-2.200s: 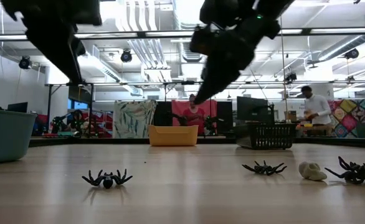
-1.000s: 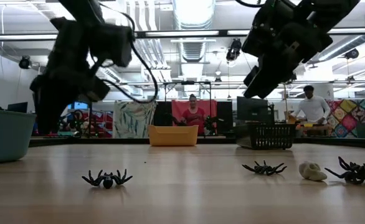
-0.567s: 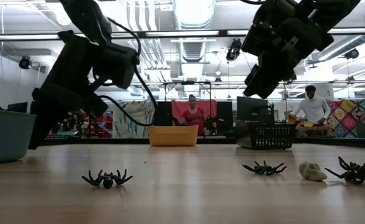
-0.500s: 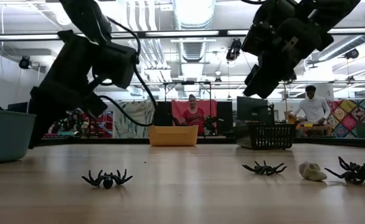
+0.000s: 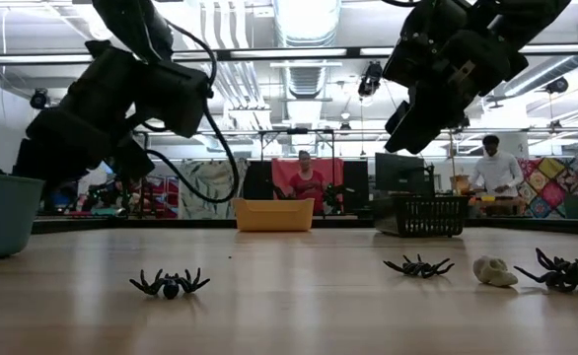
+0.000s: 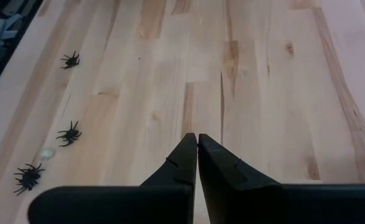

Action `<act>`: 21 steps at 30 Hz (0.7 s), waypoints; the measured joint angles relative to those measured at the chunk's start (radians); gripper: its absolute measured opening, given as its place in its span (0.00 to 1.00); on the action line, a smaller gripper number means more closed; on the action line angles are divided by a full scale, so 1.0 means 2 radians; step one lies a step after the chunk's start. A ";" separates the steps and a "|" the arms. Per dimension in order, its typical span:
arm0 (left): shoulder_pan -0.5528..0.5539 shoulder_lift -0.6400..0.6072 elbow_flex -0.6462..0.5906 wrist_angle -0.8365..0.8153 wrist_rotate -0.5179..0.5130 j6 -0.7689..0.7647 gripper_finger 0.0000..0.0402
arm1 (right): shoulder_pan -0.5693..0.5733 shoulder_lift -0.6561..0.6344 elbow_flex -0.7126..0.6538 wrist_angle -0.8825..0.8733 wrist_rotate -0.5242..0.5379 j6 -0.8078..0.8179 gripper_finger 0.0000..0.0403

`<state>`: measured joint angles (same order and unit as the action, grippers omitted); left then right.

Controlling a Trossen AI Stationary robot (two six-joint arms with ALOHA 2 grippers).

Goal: Sort Halloween decoration
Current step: Put the white skull toy into the black bin

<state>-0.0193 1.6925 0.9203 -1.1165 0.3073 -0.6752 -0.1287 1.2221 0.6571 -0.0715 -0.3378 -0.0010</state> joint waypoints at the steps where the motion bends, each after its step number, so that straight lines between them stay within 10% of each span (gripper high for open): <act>1: 0.000 -0.001 0.000 -0.004 0.002 -0.002 0.19 | 0.000 0.000 0.000 0.000 0.000 0.000 0.02; 21: -0.005 -0.031 0.000 -0.018 -0.043 -0.064 0.19 | -0.001 0.001 -0.011 0.002 0.014 -0.031 0.02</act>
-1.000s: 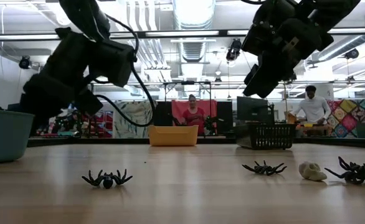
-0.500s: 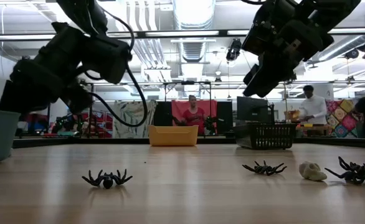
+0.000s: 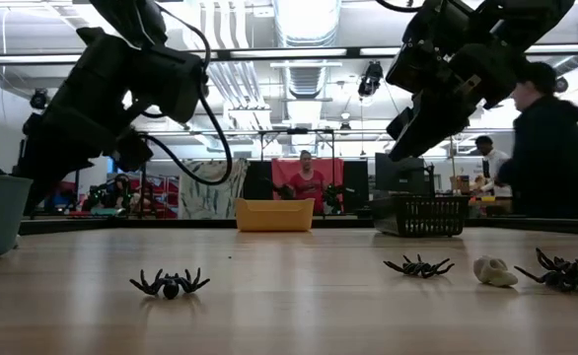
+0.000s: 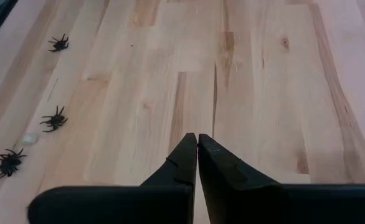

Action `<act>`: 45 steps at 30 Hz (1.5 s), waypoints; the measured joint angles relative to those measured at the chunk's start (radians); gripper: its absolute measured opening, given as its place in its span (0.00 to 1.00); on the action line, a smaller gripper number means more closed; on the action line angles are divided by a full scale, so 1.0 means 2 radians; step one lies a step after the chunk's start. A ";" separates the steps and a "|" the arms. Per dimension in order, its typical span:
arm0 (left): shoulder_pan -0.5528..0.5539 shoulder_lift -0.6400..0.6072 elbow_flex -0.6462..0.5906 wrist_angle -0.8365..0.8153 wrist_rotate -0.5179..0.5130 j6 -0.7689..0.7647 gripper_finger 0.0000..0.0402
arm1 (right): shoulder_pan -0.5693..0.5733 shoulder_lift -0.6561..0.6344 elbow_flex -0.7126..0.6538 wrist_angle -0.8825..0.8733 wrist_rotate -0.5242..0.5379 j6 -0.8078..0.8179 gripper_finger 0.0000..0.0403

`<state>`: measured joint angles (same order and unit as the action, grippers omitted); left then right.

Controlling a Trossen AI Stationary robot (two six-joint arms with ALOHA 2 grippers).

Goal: Sort Halloween decoration
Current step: Put the white skull toy into the black bin

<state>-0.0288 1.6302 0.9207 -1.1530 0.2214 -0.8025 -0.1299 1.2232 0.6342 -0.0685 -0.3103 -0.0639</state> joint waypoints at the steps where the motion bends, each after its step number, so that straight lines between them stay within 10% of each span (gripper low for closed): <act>1: 0.000 0.000 0.000 0.000 0.000 -0.011 0.19 | -0.001 0.000 0.000 0.000 0.000 0.000 0.02; 14: -0.002 0.001 -0.016 0.009 -0.047 -0.063 0.37 | -0.001 0.000 0.000 0.000 0.000 0.037 0.02; 45: -0.030 0.000 -0.066 0.076 -0.046 -0.105 0.38 | -0.001 0.000 0.000 0.014 0.000 0.054 0.02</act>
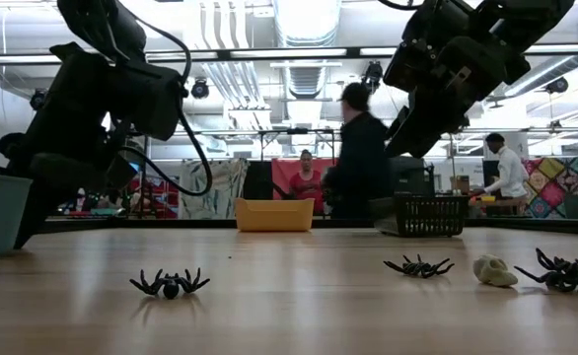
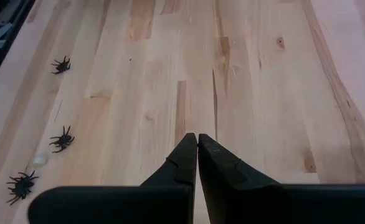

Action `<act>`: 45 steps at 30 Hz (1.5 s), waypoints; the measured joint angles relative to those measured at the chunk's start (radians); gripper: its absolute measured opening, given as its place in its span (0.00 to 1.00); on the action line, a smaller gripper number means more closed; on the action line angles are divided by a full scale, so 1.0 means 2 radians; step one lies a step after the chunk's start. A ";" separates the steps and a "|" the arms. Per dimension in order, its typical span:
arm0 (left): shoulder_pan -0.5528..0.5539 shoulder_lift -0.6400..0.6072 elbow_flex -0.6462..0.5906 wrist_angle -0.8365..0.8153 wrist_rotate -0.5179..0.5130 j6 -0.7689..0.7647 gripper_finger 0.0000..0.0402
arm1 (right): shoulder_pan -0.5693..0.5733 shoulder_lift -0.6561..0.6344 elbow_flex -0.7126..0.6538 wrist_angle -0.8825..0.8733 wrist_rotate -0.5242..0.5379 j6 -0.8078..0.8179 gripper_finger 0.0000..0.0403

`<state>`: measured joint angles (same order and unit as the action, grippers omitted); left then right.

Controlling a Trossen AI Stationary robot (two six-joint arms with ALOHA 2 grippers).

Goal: Sort Halloween decoration
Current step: Put the white skull toy into the black bin

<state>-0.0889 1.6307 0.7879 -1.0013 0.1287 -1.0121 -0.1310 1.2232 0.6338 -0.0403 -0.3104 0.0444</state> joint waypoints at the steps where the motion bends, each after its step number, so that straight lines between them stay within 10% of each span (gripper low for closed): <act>1: -0.001 0.000 0.000 0.000 0.000 0.000 0.37 | 0.000 0.000 0.000 0.000 0.000 0.000 0.02; 27: -0.015 -0.002 0.010 0.026 -0.033 0.026 0.01 | 0.000 0.000 0.000 0.002 0.000 0.000 0.02; 45: 0.010 -0.006 0.084 0.143 -0.135 0.185 0.00 | 0.000 0.000 0.000 -0.007 0.000 0.039 0.02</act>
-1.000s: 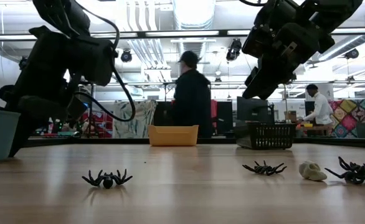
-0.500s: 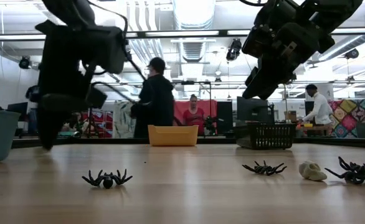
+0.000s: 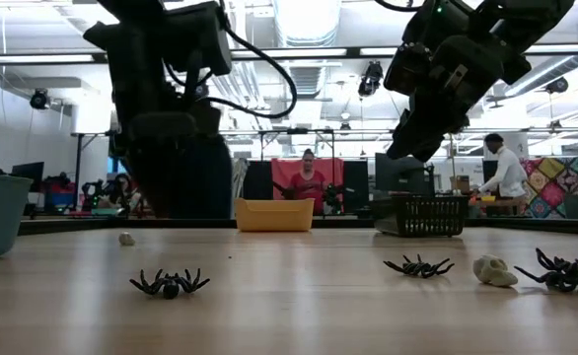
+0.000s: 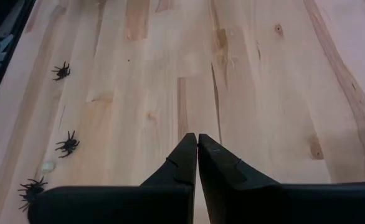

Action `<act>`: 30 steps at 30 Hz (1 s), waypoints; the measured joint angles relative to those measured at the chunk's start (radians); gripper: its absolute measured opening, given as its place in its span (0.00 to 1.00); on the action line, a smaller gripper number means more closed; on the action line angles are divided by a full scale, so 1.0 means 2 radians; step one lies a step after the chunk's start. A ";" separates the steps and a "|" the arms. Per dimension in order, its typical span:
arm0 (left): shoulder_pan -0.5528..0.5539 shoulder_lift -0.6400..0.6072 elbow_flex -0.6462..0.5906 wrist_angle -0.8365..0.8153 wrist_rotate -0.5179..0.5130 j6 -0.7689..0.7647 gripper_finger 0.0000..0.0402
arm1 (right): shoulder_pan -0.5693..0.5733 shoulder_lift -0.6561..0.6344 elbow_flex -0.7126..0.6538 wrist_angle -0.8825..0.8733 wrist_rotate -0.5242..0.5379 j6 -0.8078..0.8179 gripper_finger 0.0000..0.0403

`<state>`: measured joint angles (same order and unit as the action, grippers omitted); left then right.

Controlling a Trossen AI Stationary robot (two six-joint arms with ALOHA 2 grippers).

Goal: Sort Halloween decoration
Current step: Put the white skull toy into the black bin

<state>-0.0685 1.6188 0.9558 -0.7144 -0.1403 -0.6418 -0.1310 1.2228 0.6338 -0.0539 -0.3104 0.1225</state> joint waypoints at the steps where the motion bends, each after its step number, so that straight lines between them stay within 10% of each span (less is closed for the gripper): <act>1: 0.000 0.000 0.000 0.000 0.000 0.000 0.00 | 0.000 0.000 0.000 0.000 0.000 0.000 0.02; 9: -0.013 0.000 -0.007 -0.004 0.000 -0.003 0.17 | 0.000 0.000 0.000 0.000 0.000 0.008 0.02; 16: -0.052 -0.003 -0.016 -0.019 -0.003 0.209 0.33 | 0.000 0.000 0.000 0.000 0.000 0.024 0.02; 30: -0.043 -0.017 -0.053 0.030 -0.017 0.275 0.35 | 0.001 0.000 0.000 0.000 -0.001 0.038 0.02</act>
<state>-0.1551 1.5852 0.8501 -0.6545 -0.1743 -0.0913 -0.1287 1.2228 0.6338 -0.0540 -0.3115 0.1989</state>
